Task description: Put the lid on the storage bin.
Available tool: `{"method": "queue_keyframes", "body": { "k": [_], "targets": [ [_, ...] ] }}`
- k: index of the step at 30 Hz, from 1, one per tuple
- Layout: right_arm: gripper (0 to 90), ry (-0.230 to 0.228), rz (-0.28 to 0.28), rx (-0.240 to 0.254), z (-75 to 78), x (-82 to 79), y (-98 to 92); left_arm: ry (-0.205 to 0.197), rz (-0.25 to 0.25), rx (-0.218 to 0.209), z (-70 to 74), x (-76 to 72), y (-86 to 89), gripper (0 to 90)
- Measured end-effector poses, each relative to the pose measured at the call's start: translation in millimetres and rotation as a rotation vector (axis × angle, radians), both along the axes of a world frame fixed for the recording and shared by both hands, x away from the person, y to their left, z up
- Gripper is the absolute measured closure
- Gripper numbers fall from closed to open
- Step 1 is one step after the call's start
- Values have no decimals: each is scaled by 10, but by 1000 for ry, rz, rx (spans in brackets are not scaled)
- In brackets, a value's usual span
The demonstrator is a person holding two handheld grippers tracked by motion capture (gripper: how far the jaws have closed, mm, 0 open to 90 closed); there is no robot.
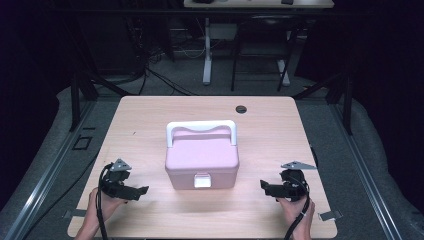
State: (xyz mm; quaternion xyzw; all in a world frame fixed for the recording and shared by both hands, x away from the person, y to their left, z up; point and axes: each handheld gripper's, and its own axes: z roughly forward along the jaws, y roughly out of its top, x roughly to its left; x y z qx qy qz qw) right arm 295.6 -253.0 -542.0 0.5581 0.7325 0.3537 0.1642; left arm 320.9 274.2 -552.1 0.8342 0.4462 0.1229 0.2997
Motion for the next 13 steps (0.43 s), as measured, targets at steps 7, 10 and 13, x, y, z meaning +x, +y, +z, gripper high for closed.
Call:
{"method": "queue_keyframes", "body": {
  "k": [7, 10, 13],
  "targets": [
    [24, -12, -26, -24, -137, 28, -65, -16, 55, 6, -180, -8, 80, 1],
    [8, -16, -29, -35, -174, 34, -76, -33, 70, 13, -221, -10, 93, 0],
    [0, -18, -40, -38, -197, 44, -93, -52, 84, 18, -245, -5, 103, 0]
  ]
}}
